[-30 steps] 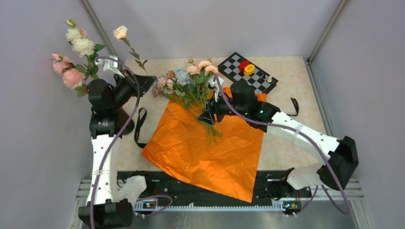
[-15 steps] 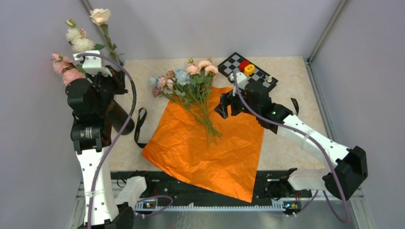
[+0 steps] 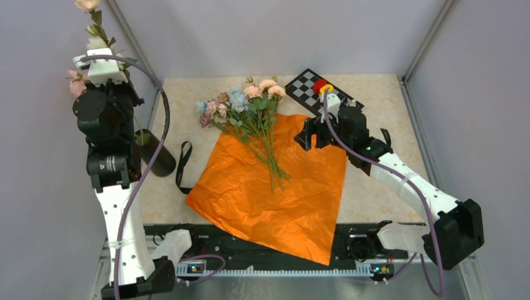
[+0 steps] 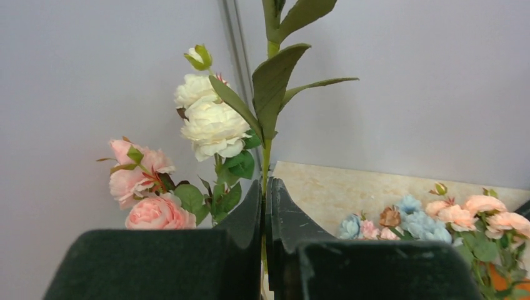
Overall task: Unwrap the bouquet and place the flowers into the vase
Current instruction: Insert the fake flower into the vase.
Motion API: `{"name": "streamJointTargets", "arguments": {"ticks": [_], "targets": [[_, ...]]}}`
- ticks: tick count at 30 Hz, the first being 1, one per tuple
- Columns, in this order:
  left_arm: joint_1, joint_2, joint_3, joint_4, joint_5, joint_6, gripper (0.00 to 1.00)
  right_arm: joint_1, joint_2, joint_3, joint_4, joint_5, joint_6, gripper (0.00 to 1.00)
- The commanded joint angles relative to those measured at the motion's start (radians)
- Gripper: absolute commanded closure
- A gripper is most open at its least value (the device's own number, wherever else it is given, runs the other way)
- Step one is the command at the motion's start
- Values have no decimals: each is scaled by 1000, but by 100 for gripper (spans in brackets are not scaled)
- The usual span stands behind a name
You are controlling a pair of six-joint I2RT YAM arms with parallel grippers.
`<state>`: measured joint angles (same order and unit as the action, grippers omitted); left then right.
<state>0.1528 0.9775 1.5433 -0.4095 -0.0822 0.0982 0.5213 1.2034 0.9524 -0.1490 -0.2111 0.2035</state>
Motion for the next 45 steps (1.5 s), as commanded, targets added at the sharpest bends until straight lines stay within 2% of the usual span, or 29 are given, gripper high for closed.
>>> {"name": "streamJointTargets", "arguments": {"ticks": [1, 5, 16, 26, 42, 45], "targets": [[28, 32, 51, 101, -46, 51, 100, -12, -43, -10, 66, -39, 10, 23], [61, 61, 62, 121, 13, 28, 100, -12, -47, -15, 70, -48, 14, 23], [149, 103, -28, 258, 126, -64, 100, -13, -77, -48, 79, -63, 16, 23], [243, 96, -175, 316, 204, -184, 100, -15, -76, -58, 89, -71, 17, 23], [281, 102, -389, 416, 298, -116, 100, -15, -87, -66, 85, -90, 15, 23], [281, 119, -406, 439, 279, -108, 100, -15, -92, -66, 80, -96, 16, 23]]}}
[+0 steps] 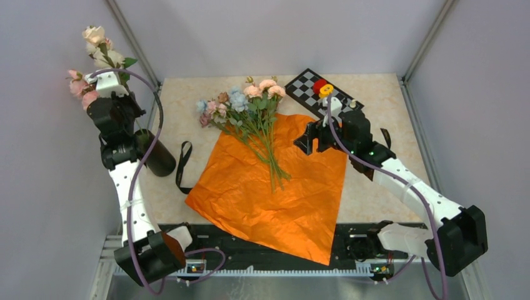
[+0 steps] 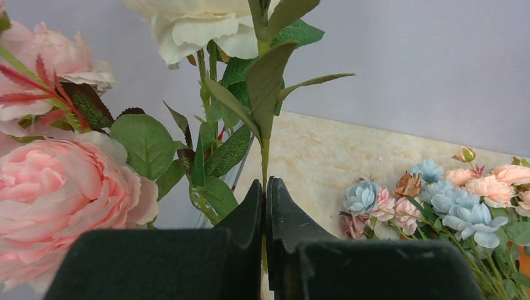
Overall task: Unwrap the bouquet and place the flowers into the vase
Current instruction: Insert the fake flower into the vase.
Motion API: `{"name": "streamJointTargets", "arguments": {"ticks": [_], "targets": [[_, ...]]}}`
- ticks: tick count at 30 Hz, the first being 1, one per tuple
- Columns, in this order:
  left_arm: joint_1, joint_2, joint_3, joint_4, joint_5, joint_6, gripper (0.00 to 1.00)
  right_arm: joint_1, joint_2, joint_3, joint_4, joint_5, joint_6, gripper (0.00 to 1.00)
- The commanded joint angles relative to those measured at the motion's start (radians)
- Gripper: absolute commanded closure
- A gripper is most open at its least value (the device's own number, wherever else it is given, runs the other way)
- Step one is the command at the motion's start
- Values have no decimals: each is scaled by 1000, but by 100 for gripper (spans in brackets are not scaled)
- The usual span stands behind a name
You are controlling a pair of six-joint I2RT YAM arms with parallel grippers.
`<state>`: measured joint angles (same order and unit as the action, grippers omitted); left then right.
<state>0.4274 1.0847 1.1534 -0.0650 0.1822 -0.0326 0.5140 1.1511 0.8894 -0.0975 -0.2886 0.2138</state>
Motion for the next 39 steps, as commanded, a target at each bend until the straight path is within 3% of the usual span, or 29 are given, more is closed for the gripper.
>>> {"name": "streamJointTargets", "arguments": {"ticks": [1, 10, 22, 36, 39], "targets": [[8, 17, -21, 93, 10, 23, 100, -8, -42, -5, 27, -18, 7, 23], [10, 37, -51, 96, -21, 63, 100, -8, -65, -19, 16, -23, 8, 23], [23, 52, -109, 92, 8, -10, 100, -8, -68, -20, 8, -34, 9, 23], [24, 22, -109, 70, 29, -36, 74, -8, -66, -20, 10, -43, 12, 23], [24, 16, -104, 32, 31, -42, 61, -8, -65, -21, 10, -47, 12, 23]]}}
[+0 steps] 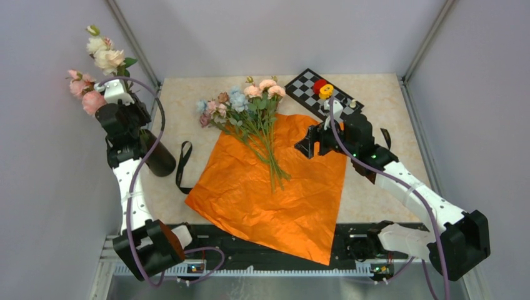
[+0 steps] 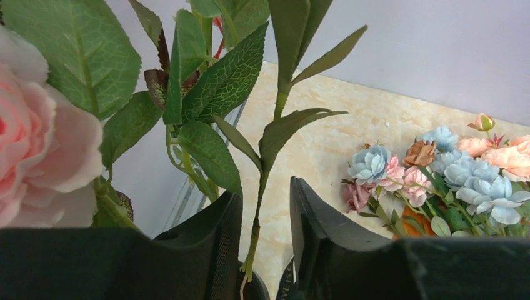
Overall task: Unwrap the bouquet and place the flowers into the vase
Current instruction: Insert the fake flower into the vase.
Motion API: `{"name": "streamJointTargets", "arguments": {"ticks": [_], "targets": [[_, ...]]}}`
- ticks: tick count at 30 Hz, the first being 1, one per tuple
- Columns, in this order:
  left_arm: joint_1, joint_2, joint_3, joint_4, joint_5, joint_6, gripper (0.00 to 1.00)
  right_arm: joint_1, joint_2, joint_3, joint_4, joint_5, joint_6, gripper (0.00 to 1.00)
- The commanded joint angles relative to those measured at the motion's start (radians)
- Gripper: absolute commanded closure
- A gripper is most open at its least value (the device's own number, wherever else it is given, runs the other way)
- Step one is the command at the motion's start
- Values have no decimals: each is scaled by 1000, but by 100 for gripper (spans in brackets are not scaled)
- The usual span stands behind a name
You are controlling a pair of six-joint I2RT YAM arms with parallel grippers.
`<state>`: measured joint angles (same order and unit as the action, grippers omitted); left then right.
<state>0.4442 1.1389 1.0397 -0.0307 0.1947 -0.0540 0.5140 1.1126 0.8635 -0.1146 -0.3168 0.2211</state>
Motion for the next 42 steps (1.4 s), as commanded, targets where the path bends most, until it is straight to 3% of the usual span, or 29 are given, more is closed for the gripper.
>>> {"name": "streamJointTargets", "arguments": {"ticks": [1, 8, 14, 18, 30, 32, 36, 42], "targets": [[7, -39, 11, -5, 17, -21, 57, -8, -28, 4, 27, -19, 4, 23], [7, -59, 20, -38, 15, -38, 38, -7, -30, 0, 26, -23, 6, 23], [7, -104, 28, -73, 25, -98, 14, -8, -38, -4, 23, -22, 7, 23], [7, -137, 46, -124, 62, -146, 3, -8, -44, -6, 17, -26, 7, 23], [-18, -207, 88, -414, -3, -283, 1, -8, -52, -20, 1, 14, 57, 23], [-69, -225, 79, -443, -27, -277, 1, -7, -33, -16, -1, 18, 83, 24], [-284, -232, 49, -457, -100, -247, 1, -2, 28, -17, 26, -16, 142, 30], [-494, -132, 10, -410, -26, -247, 1, 89, 150, -13, 66, 62, 202, 38]]}}
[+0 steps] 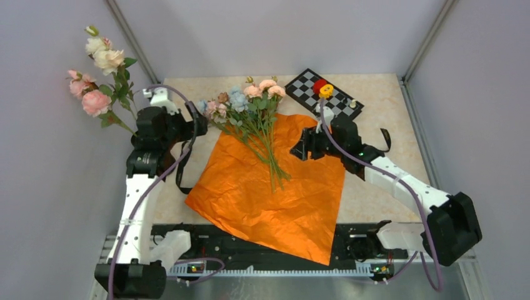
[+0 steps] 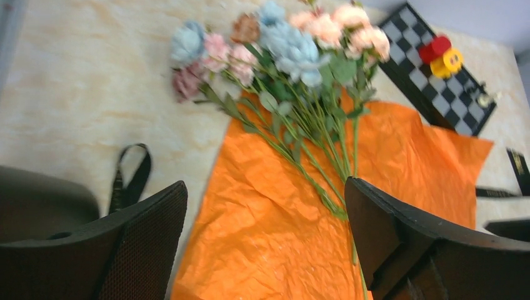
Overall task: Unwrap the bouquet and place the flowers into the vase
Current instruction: Insert the fake flower into the vase.
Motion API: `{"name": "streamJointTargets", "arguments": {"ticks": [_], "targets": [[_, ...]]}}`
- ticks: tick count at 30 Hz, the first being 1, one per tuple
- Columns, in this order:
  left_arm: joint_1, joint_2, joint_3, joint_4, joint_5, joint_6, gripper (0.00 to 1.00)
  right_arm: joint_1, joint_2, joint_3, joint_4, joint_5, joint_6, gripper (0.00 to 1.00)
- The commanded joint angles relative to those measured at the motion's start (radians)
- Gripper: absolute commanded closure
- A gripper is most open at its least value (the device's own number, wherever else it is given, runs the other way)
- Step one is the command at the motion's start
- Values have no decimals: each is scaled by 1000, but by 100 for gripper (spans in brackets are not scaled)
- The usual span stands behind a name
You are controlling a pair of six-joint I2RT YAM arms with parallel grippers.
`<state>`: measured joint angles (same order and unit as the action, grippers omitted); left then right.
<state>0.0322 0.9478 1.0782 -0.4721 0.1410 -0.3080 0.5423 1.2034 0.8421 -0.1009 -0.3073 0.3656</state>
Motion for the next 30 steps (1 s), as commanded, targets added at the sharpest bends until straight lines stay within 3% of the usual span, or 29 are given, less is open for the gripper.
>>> {"name": "streamJointTargets", "arguments": {"ticks": [1, 12, 30], "targets": [[-91, 75, -35, 47, 47, 12, 1, 83, 84, 16, 52, 77, 64, 40], [-94, 152, -116, 169, 204, 38, 1, 281, 368, 88, 85, 260, 208, 59], [-94, 118, -134, 138, 201, 43, 1, 289, 466, 77, 83, 277, 206, 73]]}}
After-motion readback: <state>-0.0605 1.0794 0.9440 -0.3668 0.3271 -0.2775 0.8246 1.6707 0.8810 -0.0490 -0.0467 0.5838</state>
